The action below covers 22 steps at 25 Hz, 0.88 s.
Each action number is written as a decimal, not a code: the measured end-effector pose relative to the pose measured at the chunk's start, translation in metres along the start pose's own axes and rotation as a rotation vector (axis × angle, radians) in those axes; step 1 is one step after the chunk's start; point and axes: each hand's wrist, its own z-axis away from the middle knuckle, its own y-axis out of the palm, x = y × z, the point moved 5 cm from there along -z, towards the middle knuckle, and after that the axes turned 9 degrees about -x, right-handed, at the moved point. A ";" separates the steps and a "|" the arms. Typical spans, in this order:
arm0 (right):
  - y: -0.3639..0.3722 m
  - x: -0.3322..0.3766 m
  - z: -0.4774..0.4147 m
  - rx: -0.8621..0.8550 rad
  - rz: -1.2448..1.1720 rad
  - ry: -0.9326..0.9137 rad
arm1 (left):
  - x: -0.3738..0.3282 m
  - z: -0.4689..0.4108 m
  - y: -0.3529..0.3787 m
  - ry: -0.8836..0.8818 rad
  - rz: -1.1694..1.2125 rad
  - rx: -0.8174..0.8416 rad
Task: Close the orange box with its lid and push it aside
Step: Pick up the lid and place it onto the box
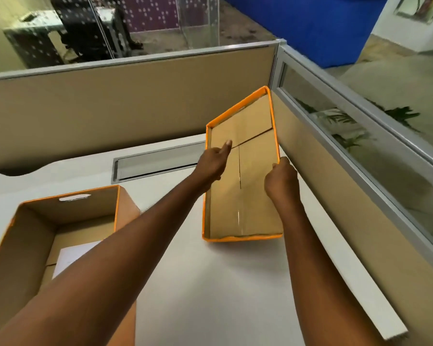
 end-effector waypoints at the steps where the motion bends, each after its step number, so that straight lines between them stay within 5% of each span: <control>1: -0.009 0.016 0.016 -0.031 -0.008 -0.032 | -0.010 0.011 -0.002 0.002 0.028 0.033; 7: -0.036 0.105 0.127 -0.183 -0.010 -0.144 | -0.039 0.065 -0.052 0.085 0.180 0.128; 10: -0.036 0.150 0.193 -0.246 -0.036 -0.276 | -0.035 0.091 -0.107 0.155 0.297 0.004; 14: -0.027 0.190 0.255 -0.089 -0.280 -0.436 | -0.006 0.112 -0.189 0.088 0.464 -0.099; 18: -0.022 0.187 0.263 0.055 -0.531 -0.309 | 0.031 0.122 -0.272 0.071 0.512 -0.101; 22: -0.004 0.155 0.237 -0.085 -0.210 -0.109 | 0.071 0.123 -0.325 -0.078 0.570 0.006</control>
